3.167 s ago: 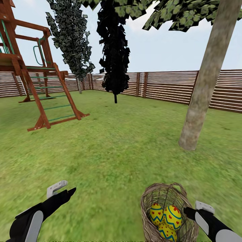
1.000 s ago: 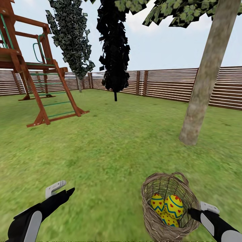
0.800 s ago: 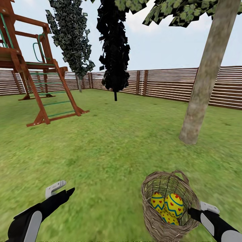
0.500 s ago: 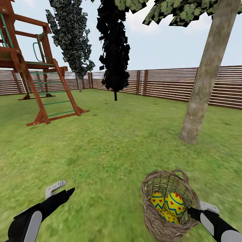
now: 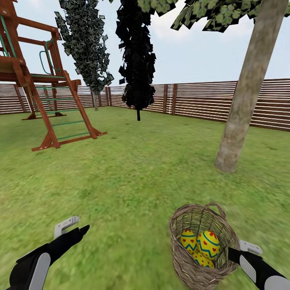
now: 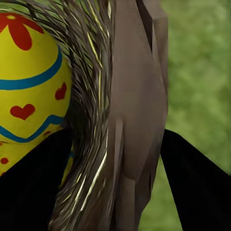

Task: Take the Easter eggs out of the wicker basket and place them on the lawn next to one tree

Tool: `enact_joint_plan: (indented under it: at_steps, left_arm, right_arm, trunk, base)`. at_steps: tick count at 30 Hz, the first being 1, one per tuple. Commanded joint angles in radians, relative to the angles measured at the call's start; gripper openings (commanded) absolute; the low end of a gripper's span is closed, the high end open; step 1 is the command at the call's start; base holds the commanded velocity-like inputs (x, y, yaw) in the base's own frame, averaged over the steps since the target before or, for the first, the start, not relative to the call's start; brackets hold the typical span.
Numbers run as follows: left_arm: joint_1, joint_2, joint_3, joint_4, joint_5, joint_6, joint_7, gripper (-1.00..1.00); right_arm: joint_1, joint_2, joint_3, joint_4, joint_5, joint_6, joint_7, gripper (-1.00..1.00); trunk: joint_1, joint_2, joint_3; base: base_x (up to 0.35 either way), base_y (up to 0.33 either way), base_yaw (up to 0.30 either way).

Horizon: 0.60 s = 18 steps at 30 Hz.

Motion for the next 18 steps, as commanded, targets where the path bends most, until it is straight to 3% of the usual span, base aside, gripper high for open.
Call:
enact_joint_plan:
  at_steps: [1,9,18]
  left_arm:
    - [-0.001,-0.001,0.002,-0.001,0.006,0.006,0.001,1.00]
    - [-0.001,-0.001,0.002,0.003,0.006,0.004,0.003,1.00]
    - [-0.001,-0.002,0.002,0.005,0.006,0.003,0.003,1.00]
  right_arm:
    - [0.000,0.000,0.004,-0.002,-0.015,0.006,-0.002,-1.00]
    - [0.000,0.001,0.004,-0.002,-0.015,0.006,-0.002,-1.00]
    - [0.000,-0.002,0.004,-0.002,-0.015,0.006,-0.002,-1.00]
  trunk:
    - [0.000,0.000,-0.001]
    - [0.000,0.000,-0.001]
    - [-0.035,0.063,0.027]
  base:
    - [0.000,0.000,0.000]
    - [0.000,0.000,0.000]
    - [0.000,0.000,0.000]
